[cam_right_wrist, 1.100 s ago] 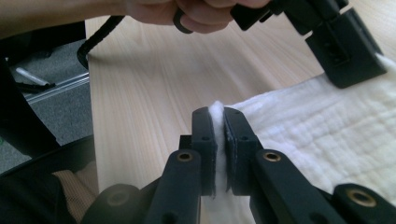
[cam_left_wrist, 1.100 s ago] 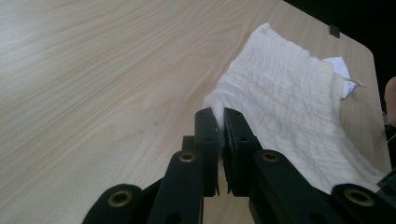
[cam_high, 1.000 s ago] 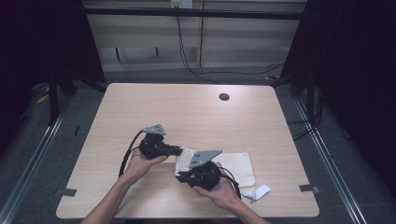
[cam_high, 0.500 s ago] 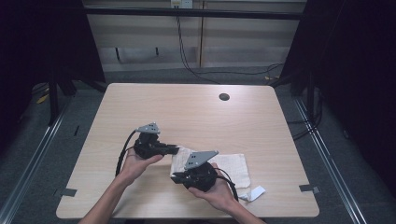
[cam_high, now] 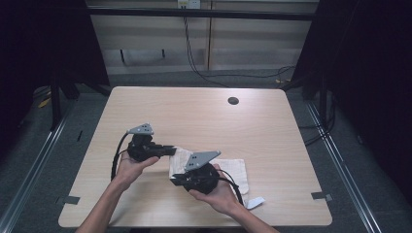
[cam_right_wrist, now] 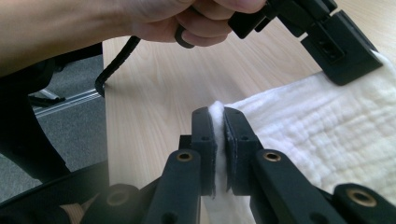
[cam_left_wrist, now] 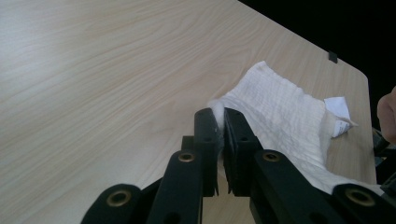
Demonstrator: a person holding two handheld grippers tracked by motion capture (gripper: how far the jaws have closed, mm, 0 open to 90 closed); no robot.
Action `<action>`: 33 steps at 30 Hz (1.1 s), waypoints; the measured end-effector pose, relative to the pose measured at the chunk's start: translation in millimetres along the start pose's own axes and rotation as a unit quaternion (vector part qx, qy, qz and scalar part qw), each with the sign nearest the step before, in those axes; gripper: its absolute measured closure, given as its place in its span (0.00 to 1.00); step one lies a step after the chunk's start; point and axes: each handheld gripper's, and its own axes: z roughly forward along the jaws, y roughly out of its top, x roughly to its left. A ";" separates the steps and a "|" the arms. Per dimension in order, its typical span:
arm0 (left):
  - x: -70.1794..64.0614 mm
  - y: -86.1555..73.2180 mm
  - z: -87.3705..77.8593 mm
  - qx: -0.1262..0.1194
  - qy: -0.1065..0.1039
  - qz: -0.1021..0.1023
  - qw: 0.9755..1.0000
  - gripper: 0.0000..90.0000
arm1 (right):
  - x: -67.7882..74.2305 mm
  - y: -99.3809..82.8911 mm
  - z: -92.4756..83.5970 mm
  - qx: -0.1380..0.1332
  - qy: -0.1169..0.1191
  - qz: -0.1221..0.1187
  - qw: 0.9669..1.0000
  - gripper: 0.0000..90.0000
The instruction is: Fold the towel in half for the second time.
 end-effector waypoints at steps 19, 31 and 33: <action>18.8 1.4 -51.1 -0.027 0.026 -0.029 0.999 0.94 | 5.6 42.7 21.7 -0.051 0.022 -0.012 0.998 0.94; 8.8 8.5 -14.3 -0.002 0.028 -0.015 0.999 0.93 | 1.5 18.6 17.4 -0.052 0.008 0.002 0.999 0.93; 8.8 8.7 -10.0 0.002 0.031 -0.015 0.999 0.93 | 0.2 15.3 15.9 -0.050 0.004 0.005 0.999 0.93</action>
